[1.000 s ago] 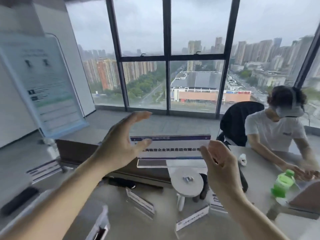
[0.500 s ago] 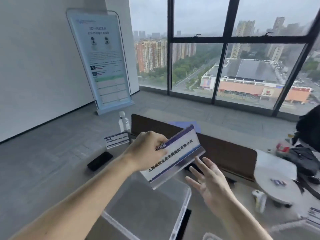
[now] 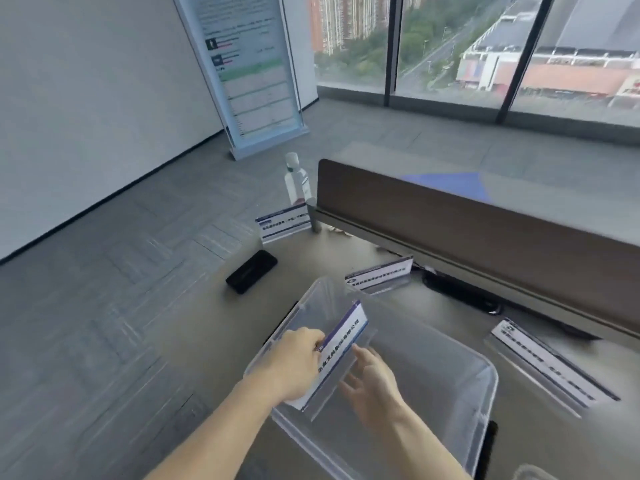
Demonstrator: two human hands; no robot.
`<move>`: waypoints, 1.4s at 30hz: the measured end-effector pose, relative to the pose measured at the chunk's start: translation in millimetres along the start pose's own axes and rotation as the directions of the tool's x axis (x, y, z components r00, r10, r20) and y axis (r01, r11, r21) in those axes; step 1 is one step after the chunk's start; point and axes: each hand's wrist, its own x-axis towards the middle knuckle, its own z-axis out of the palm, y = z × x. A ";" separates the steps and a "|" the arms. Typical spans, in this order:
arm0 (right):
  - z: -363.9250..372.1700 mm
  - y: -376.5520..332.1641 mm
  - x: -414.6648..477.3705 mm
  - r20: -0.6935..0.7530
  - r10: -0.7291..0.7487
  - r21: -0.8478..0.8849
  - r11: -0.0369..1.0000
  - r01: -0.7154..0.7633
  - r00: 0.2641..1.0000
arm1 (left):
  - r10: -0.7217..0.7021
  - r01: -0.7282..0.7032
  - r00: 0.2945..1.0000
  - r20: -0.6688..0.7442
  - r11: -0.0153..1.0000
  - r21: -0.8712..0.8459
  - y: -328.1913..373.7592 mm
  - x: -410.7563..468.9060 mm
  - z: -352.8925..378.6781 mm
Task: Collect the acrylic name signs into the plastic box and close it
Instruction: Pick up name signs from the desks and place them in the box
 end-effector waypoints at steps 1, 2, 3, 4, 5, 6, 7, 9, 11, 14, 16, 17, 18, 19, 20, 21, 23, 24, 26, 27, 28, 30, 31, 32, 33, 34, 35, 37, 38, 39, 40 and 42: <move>7.4 5.2 17.1 -0.022 0.026 -0.006 1.000 -0.026 0.999 | -0.029 0.029 0.999 -0.015 1.000 0.009 -10.7 8.9 7.6; 14.8 9.2 32.1 -0.038 0.046 -0.027 0.999 -0.047 0.998 | -0.052 0.052 0.998 -0.024 0.999 0.016 -20.0 18.7 13.3; 21.0 11.4 45.5 -0.042 0.057 -0.052 0.997 -0.059 0.997 | -0.066 0.067 0.998 -0.025 0.998 0.015 -27.6 28.1 17.0; 25.7 13.8 60.4 -0.041 0.069 -0.069 0.995 -0.072 0.997 | -0.080 0.080 0.997 -0.009 0.997 0.019 -33.2 37.7 19.5; 29.7 14.5 72.2 -0.045 0.088 -0.079 0.993 -0.092 0.995 | -0.093 0.093 0.996 0.004 0.995 0.031 -37.4 46.7 22.7; 34.0 14.0 80.0 -0.069 0.110 -0.082 0.990 -0.115 0.992 | -0.115 0.113 0.993 0.022 0.992 0.054 -40.8 53.9 26.4; 36.7 14.9 89.7 -0.109 0.130 -0.087 0.986 -0.140 0.986 | -0.135 0.132 0.990 0.037 0.988 0.081 -44.5 61.3 31.6; 38.0 18.1 110.6 -0.142 0.150 -0.102 0.981 -0.166 0.978 | -0.185 0.174 0.980 0.075 0.976 0.128 -51.3 74.1 43.8; 38.1 21.7 127.0 -0.155 0.168 -0.119 0.975 -0.187 0.974 | -0.204 0.190 0.973 0.104 0.973 0.134 -57.4 84.4 54.1; 36.7 32.6 149.3 -0.135 0.163 -0.161 0.970 -0.184 0.977 | -0.217 0.208 0.971 0.104 0.974 0.094 -65.8 96.2 65.0; 34.2 40.6 163.1 -0.143 0.143 -0.191 0.967 -0.169 0.979 | -0.221 0.211 0.971 0.092 0.972 0.109 -67.7 100.9 68.8; 33.8 43.7 168.0 -0.143 0.140 -0.200 0.965 -0.168 0.980 | -0.222 0.210 0.971 0.084 0.969 0.127 -66.9 101.8 69.4; 34.4 45.7 171.0 -0.146 0.143 -0.196 0.966 -0.171 0.979 | -0.223 0.211 0.972 0.071 0.966 0.150 -65.9 102.3 69.6; 34.1 48.6 174.4 -0.139 0.146 -0.194 0.966 -0.171 0.979 | -0.228 0.214 0.972 0.061 0.960 0.181 -64.5 102.7 69.6; 33.5 51.3 176.6 -0.134 0.152 -0.195 0.965 -0.176 0.979 | -0.234 0.218 0.971 0.053 0.953 0.208 -63.3 102.9 69.6; 34.8 52.8 176.6 -0.129 0.157 -0.194 0.964 -0.180 0.979 | -0.243 0.226 0.969 0.049 0.948 0.222 -62.7 102.9 69.5; 36.3 53.5 175.9 -0.126 0.164 -0.191 0.964 -0.186 0.978 | -0.250 0.235 0.968 0.038 0.945 0.227 -62.2 102.3 69.8; 36.7 53.2 175.6 -0.129 0.163 -0.199 0.962 -0.187 0.978 | -0.250 0.236 0.968 0.031 0.944 0.229 -61.9 101.6 69.6; 36.0 53.1 175.4 -0.121 0.149 -0.224 0.959 -0.173 0.981 | -0.247 0.236 0.969 0.015 0.943 0.232 -62.0 100.9 70.7; 34.8 53.3 175.9 -0.111 0.137 -0.242 0.957 -0.160 0.984 | -0.245 0.235 0.969 0.015 0.945 0.228 -62.8 101.1 71.7; 34.1 53.0 174.6 -0.101 0.124 -0.265 0.953 -0.147 0.987 | -0.237 0.228 0.971 0.018 0.949 0.220 -64.7 101.1 72.8; 32.6 50.0 168.9 -0.081 0.078 -0.334 0.937 -0.100 0.994 | -0.210 0.208 0.978 -0.007 0.964 0.164 -68.6 99.4 72.7; 30.5 46.6 163.6 -0.065 0.030 -0.387 0.921 -0.052 0.997 | -0.191 0.195 0.981 -0.038 0.973 0.121 -70.0 97.6 71.2; 27.4 42.3 155.5 -0.043 -0.032 -0.449 0.894 0.009 0.999 | -0.180 0.185 0.981 -0.066 0.979 0.089 -69.8 93.9 68.6; 23.0 36.7 145.4 -0.007 -0.104 -0.513 0.854 0.086 0.995 | -0.167 0.174 0.982 -0.087 0.982 0.078 -66.3 89.0 63.7; 17.5 29.3 133.4 0.047 -0.175 -0.569 0.805 0.171 0.983 | -0.148 0.157 0.984 -0.102 0.984 0.082 -61.1 84.3 57.2; 10.8 20.4 119.0 0.096 -0.232 -0.609 0.756 0.242 0.968 | -0.121 0.131 0.986 -0.117 0.988 0.081 -51.8 79.8 49.7; -3.9 -3.2 80.3 0.156 -0.334 -0.667 0.659 0.348 0.930 | -0.041 0.051 0.988 -0.146 0.997 0.063 -24.5 69.7 31.0; -13.5 -17.0 58.3 0.184 -0.395 -0.681 0.609 0.406 0.900 | 0.003 0.008 0.985 -0.174 0.998 0.067 -8.0 66.5 21.8; -25.2 -32.0 35.0 0.199 -0.458 -0.684 0.568 0.458 0.866 | 0.048 -0.036 0.976 -0.213 0.997 0.064 13.5 62.6 12.1; -39.4 -48.3 10.0 0.199 -0.517 -0.681 0.539 0.496 0.833 | 0.100 -0.094 0.965 -0.241 0.995 0.035 37.7 58.5 3.3; -78.1 -80.7 -43.3 0.145 -0.624 -0.672 0.508 0.539 0.768 | 0.201 -0.234 0.949 -0.243 0.965 -0.116 93.6 46.7 -9.5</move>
